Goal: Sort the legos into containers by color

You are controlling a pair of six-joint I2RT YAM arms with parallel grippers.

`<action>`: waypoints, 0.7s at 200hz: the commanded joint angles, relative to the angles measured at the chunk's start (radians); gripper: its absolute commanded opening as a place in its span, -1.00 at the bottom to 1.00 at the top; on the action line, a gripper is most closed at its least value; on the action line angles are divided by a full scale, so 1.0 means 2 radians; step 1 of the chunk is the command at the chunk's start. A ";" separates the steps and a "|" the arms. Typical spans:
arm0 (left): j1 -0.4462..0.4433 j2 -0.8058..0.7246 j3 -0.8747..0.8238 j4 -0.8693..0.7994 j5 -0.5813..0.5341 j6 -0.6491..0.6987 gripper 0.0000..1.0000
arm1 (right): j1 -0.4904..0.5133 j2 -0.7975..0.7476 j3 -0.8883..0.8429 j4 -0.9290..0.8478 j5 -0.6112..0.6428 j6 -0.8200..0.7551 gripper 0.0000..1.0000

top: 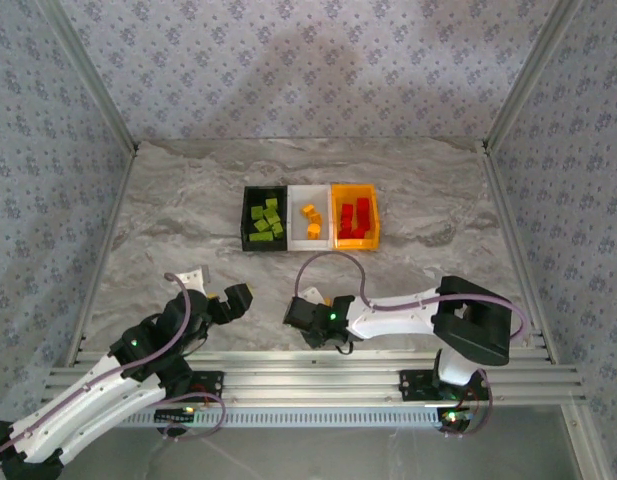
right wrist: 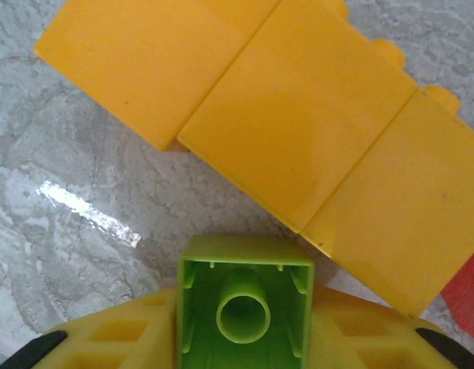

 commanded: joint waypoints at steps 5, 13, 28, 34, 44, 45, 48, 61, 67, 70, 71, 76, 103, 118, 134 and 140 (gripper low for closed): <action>-0.003 0.005 0.018 -0.004 -0.004 0.008 0.99 | -0.002 -0.028 0.001 -0.004 0.010 -0.010 -0.33; -0.002 0.008 0.018 0.000 -0.002 0.010 0.99 | -0.003 -0.044 0.000 -0.005 0.010 -0.013 -0.35; -0.002 0.018 0.021 0.007 0.005 0.015 1.00 | -0.009 -0.077 0.009 -0.010 0.007 -0.038 -0.38; -0.002 0.023 0.022 0.009 0.006 0.018 0.99 | -0.016 -0.087 0.017 -0.012 0.004 -0.048 -0.39; -0.003 0.032 0.026 0.009 0.007 0.019 1.00 | -0.032 -0.097 0.036 -0.011 -0.003 -0.066 -0.39; -0.003 0.033 0.025 0.010 0.007 0.019 1.00 | -0.033 -0.097 0.038 -0.011 -0.004 -0.067 -0.39; -0.003 0.036 0.026 0.011 0.007 0.020 1.00 | -0.040 -0.097 0.045 -0.009 -0.008 -0.074 -0.39; -0.003 0.045 0.027 0.020 0.011 0.025 1.00 | -0.075 -0.088 0.078 -0.002 -0.026 -0.093 -0.39; -0.003 0.048 0.027 0.023 0.012 0.025 0.99 | -0.091 -0.079 0.091 0.008 -0.033 -0.101 -0.39; -0.003 0.050 0.026 0.025 0.013 0.026 0.99 | -0.099 -0.074 0.100 0.012 -0.038 -0.106 -0.39; -0.003 0.051 0.026 0.025 0.013 0.026 0.99 | -0.102 -0.072 0.104 0.013 -0.040 -0.106 -0.39; -0.002 0.052 0.026 0.028 0.014 0.027 0.99 | -0.115 -0.060 0.119 0.020 -0.048 -0.112 -0.39; -0.003 0.057 0.024 0.035 0.019 0.027 0.99 | -0.163 0.031 0.224 0.037 -0.087 -0.135 -0.38; -0.003 0.058 0.023 0.037 0.022 0.026 0.99 | -0.179 0.085 0.283 0.037 -0.103 -0.142 -0.37; -0.003 0.058 0.023 0.038 0.025 0.026 0.99 | -0.193 0.144 0.349 0.034 -0.118 -0.145 -0.37; -0.003 0.058 0.024 0.038 0.026 0.026 0.99 | -0.197 0.164 0.374 0.030 -0.123 -0.144 -0.36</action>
